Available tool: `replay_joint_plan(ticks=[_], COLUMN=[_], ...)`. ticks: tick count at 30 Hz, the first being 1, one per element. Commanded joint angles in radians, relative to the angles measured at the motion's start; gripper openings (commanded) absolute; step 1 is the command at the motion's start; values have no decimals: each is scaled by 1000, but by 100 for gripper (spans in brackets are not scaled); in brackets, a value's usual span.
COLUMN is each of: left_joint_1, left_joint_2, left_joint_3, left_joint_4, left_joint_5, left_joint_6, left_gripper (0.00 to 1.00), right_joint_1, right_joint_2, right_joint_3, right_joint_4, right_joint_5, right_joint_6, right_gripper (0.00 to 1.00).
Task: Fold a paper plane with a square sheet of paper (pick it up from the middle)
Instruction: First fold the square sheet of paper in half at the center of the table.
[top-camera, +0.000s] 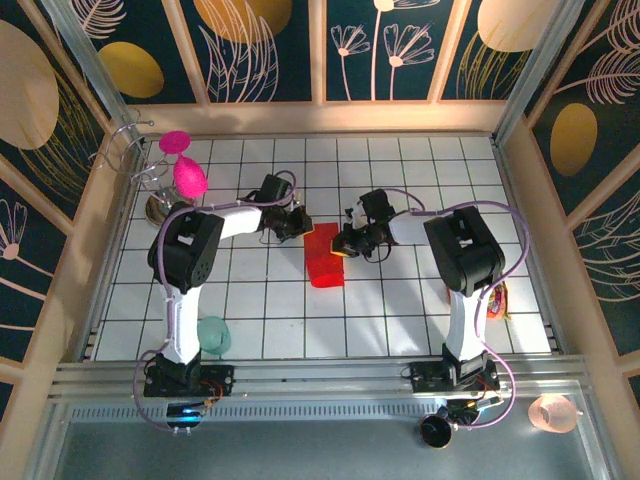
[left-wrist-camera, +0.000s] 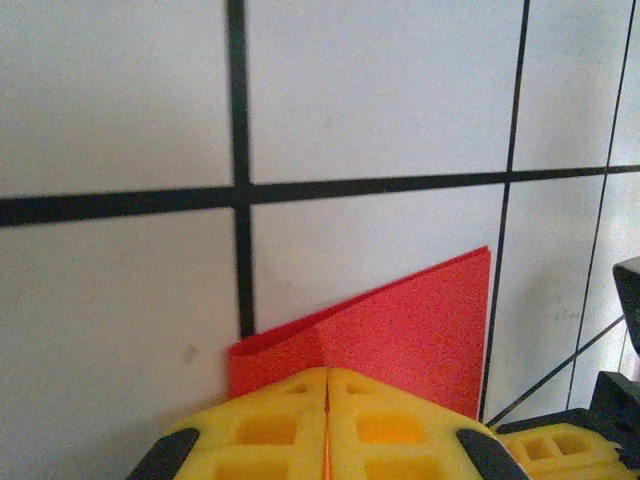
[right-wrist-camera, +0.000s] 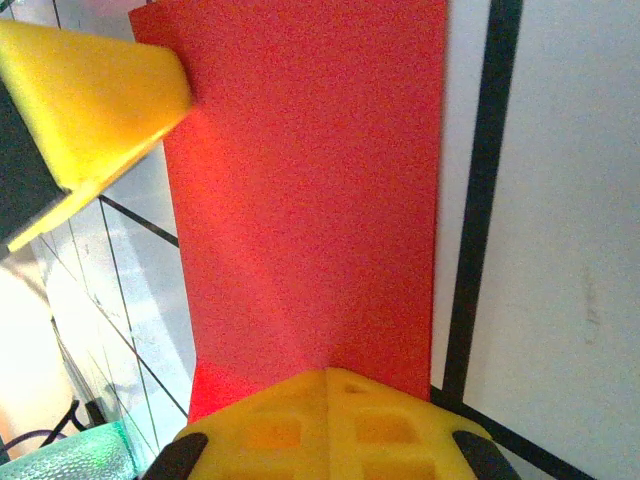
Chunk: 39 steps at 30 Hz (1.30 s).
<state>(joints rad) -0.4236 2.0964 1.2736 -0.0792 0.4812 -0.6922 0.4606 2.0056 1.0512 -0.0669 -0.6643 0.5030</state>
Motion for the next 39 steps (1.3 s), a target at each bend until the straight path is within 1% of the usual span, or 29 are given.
replay_joint_plan(ticks=[1, 4, 6, 8, 10, 14, 18, 22, 25, 30, 34, 37, 39], left_joint_1=[78, 103, 105, 100, 78, -1, -56, -60, -46, 11, 67, 79, 78], left_joint_2=[32, 38, 39, 16, -28, -76, -40, -2, 22, 56, 78, 62, 27], left_joint_3=[19, 63, 106, 126, 121, 89, 63, 62, 73, 61, 112, 173, 178], left_joint_4=[-53, -88, -129, -132, -119, -89, -40, -43, -57, -70, -141, -195, -184], left_joint_5=[-114, -130, -134, -103, -95, -63, -12, -13, -20, -51, -115, -139, -109], left_joint_6=[61, 93, 106, 93, 77, 44, 3, 28, 49, 65, 134, 176, 173], left_gripper=[8, 8, 8, 8, 8, 9, 9, 9, 9, 9, 9, 9, 9], right_joint_1=[-19, -20, -20, -20, -21, -19, -19, -19, -19, -20, -20, -20, -20], right_joint_2=[202, 199, 197, 197, 193, 194, 198, 199, 197, 195, 190, 190, 190], right_joint_3=[-129, -131, -131, -134, -135, -135, -134, -138, -141, -151, -157, -152, -151], right_joint_4=[-169, -166, -163, -157, -152, -149, -152, -153, -151, -144, -143, -144, -142], right_joint_5=[477, 478, 476, 471, 463, 456, 457, 457, 459, 460, 462, 460, 457], right_joint_6=[-53, -53, -51, -46, -41, -35, -37, -40, -38, -34, -32, -32, -32], right_gripper=[0, 0, 0, 0, 0, 0, 0, 0, 0, 0, 0, 0, 0])
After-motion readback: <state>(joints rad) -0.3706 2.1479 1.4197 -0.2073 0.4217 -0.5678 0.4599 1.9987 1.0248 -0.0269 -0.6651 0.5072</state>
